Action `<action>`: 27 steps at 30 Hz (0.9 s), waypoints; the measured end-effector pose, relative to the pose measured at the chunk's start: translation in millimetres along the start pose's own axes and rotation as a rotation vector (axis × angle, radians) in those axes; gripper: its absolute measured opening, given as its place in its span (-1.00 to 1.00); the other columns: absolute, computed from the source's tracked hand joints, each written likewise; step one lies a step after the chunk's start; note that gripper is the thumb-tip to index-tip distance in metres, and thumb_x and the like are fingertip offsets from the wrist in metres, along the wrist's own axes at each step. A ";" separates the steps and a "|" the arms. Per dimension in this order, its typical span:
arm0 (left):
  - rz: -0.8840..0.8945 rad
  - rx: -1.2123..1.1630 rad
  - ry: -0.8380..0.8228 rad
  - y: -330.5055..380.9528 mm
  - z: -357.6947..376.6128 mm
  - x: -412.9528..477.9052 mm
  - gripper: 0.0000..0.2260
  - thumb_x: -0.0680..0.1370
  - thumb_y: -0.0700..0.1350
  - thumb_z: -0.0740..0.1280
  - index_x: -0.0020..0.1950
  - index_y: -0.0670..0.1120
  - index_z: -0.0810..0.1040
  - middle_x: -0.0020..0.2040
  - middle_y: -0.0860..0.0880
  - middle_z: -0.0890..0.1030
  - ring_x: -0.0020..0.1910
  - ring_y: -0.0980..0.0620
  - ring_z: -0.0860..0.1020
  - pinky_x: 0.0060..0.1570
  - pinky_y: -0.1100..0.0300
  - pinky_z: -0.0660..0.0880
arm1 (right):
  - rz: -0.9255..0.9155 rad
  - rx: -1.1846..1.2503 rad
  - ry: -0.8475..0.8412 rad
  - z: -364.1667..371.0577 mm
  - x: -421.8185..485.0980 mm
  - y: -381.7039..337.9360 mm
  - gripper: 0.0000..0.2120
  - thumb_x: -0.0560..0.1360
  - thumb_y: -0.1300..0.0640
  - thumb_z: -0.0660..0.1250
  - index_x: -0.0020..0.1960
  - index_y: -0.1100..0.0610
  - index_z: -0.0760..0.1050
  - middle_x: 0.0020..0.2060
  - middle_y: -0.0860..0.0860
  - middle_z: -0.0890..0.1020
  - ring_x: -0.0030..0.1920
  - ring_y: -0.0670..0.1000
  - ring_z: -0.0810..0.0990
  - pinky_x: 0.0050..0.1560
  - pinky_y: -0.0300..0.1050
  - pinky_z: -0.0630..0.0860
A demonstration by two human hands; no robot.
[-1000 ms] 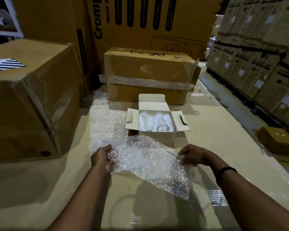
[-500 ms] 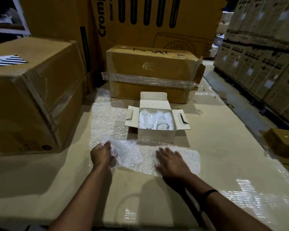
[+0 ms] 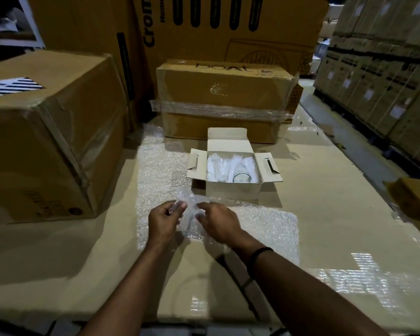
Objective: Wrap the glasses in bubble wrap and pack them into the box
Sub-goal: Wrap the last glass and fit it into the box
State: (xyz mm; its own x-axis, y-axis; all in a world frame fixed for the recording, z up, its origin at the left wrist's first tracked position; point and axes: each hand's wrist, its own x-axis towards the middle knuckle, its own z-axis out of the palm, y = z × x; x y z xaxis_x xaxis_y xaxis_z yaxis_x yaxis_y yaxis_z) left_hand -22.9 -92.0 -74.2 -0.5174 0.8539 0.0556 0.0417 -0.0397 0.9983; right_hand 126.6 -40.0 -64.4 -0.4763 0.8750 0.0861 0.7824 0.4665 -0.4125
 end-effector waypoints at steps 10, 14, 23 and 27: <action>0.325 0.416 -0.319 -28.2 3.9 6.7 -0.58 0.47 0.45 0.11 0.00 0.28 0.66 0.09 0.31 0.59 0.18 0.08 0.50 0.16 -0.09 0.43 | 0.250 0.723 0.026 -80.8 -13.2 91.5 -0.60 0.51 0.50 0.09 -0.01 0.14 0.61 -0.05 0.12 0.65 -0.30 0.09 0.61 -0.36 -0.12 0.48; 0.426 0.608 -0.457 -31.0 31.2 6.4 -0.68 0.51 0.42 -0.01 0.07 0.51 0.50 0.11 0.37 0.52 0.19 0.13 0.48 0.21 -0.09 0.33 | 0.344 0.648 0.024 -114.8 -31.5 136.6 -0.50 0.41 0.60 0.01 -0.01 0.25 0.64 -0.06 0.08 0.66 -0.20 0.06 0.60 -0.25 -0.06 0.54; 0.535 1.052 -0.668 -25.6 68.0 -11.0 -0.62 0.44 0.29 0.15 0.03 0.19 0.67 0.18 0.18 0.55 0.24 0.10 0.37 0.15 0.07 0.10 | 0.632 0.581 0.099 -112.2 -62.0 186.8 -0.46 0.39 0.58 -0.03 0.08 0.22 0.58 -0.03 0.18 0.63 -0.20 0.17 0.59 -0.13 0.07 0.57; 0.502 0.941 -0.483 -22.9 78.7 -13.1 -0.72 0.53 0.19 0.30 0.16 0.12 0.63 0.21 0.11 0.54 0.25 0.04 0.40 0.13 0.08 0.15 | 0.542 0.165 0.459 -92.0 -72.0 172.5 -0.66 0.52 0.35 0.19 0.25 0.25 0.53 0.22 0.23 0.56 0.22 0.21 0.53 0.24 -0.04 0.41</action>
State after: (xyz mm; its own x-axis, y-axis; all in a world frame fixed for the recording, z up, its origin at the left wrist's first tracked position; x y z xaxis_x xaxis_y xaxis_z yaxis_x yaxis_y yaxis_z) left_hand 50.1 -61.4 -98.9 0.1072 0.9680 0.2268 0.8700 -0.2017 0.4499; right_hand 332.7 -10.6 -58.4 0.2054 0.9605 0.1879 0.7730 -0.0415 -0.6330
